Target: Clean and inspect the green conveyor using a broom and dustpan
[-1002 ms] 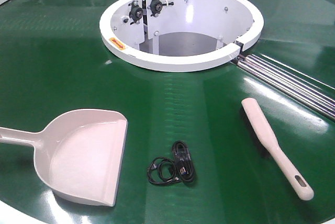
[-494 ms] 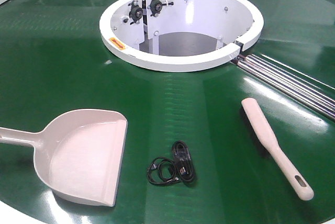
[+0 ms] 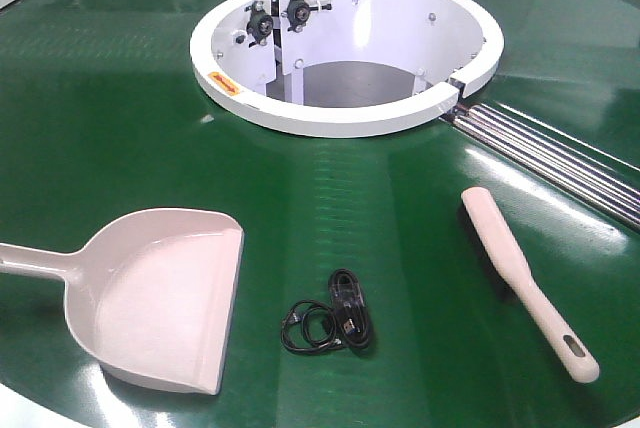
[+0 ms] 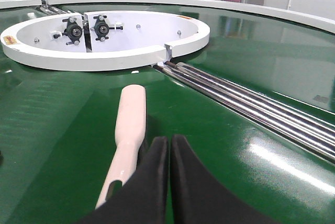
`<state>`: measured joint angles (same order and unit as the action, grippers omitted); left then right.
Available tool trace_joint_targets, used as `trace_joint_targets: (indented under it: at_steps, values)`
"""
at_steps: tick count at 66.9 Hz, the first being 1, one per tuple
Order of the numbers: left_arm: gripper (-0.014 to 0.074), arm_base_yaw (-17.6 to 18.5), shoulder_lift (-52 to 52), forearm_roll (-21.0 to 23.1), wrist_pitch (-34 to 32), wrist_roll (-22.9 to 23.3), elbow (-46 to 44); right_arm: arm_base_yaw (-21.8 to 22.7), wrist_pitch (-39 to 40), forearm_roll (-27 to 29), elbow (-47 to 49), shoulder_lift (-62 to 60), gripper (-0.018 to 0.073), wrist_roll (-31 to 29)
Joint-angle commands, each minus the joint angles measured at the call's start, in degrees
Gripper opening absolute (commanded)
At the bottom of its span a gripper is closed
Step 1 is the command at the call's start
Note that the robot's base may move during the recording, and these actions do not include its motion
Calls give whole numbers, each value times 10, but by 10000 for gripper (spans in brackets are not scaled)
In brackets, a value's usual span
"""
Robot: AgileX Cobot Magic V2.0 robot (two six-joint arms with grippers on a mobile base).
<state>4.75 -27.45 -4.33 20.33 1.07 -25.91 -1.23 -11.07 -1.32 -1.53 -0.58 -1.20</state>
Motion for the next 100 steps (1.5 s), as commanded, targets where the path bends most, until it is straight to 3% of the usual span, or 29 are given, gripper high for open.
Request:
trace_joint_targets:
  at_steps: [1, 37, 47, 62, 68, 82, 92, 100]
  values:
    - [-8, 2, -31, 5, -35, 2, -20, 2, 42, -5, -13, -10, -9, -2]
    - [33, 2, -64, 5, -38, 6, -20, 2, 42, -5, -13, -10, -9, -2]
    - [159, 2, -64, 5, -38, 4, -20, 2, 42, -5, -13, -10, -9, -2]
    - [454, 2, -64, 5, -39, 4, -20, 2, 42, -5, -13, -10, -9, -2]
    - [506, 2, -64, 5, -47, 4, -20, 2, 42, -5, -13, -10, -9, -2]
    - [498, 2, -64, 61, -37, 1, -31, 2, 42, -5, -13, -10, -9, -2]
    - [485, 2, -94, 62, 22, -1, -112, 2, 42, -5, -13, -10, -9, -2]
    - [485, 2, -146, 60, 77, -30, -189, 2, 42, -5, -13, -10, -9, -2]
